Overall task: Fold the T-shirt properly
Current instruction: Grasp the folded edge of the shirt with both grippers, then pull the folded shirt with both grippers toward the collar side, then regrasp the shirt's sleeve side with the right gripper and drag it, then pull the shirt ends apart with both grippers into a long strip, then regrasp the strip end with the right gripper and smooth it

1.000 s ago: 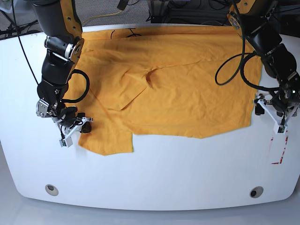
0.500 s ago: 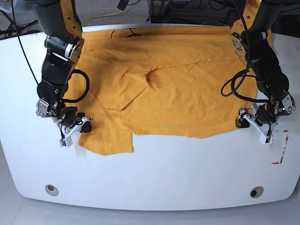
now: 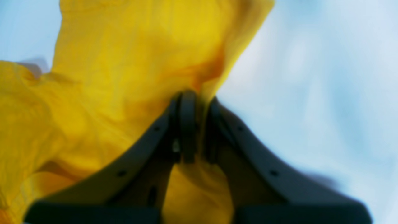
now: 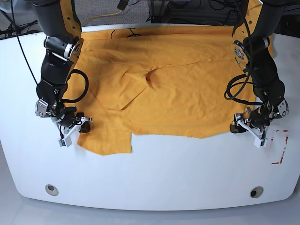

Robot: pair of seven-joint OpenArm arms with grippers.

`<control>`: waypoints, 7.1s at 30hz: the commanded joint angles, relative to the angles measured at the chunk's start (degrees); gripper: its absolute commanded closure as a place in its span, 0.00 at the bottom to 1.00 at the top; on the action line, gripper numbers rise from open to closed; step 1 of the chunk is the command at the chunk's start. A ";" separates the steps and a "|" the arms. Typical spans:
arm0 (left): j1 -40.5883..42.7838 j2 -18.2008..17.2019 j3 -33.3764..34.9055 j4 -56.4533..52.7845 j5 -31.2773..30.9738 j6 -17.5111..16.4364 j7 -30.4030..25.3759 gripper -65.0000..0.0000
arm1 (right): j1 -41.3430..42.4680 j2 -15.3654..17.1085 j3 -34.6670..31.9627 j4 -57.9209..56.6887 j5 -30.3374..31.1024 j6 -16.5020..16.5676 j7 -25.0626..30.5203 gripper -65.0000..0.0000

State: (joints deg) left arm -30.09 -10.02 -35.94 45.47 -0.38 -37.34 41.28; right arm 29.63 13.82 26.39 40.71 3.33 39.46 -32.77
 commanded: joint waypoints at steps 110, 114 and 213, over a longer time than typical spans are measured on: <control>26.70 2.33 0.65 59.80 -0.80 -2.66 23.91 0.97 | -1.71 -7.80 -7.97 17.62 24.93 0.54 -27.31 0.99; 26.44 2.24 0.73 59.71 -0.80 -2.66 23.82 0.97 | -0.57 -6.57 -8.06 17.62 24.84 0.54 -27.31 1.00; 41.82 -17.01 4.08 67.89 -1.33 -2.66 23.12 0.34 | -30.81 -0.51 0.03 69.93 37.85 0.54 -47.23 0.22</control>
State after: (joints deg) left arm 12.34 -25.78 -30.96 111.02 -1.91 -40.29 63.72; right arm -1.91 12.53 25.34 109.84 40.23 39.92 -80.40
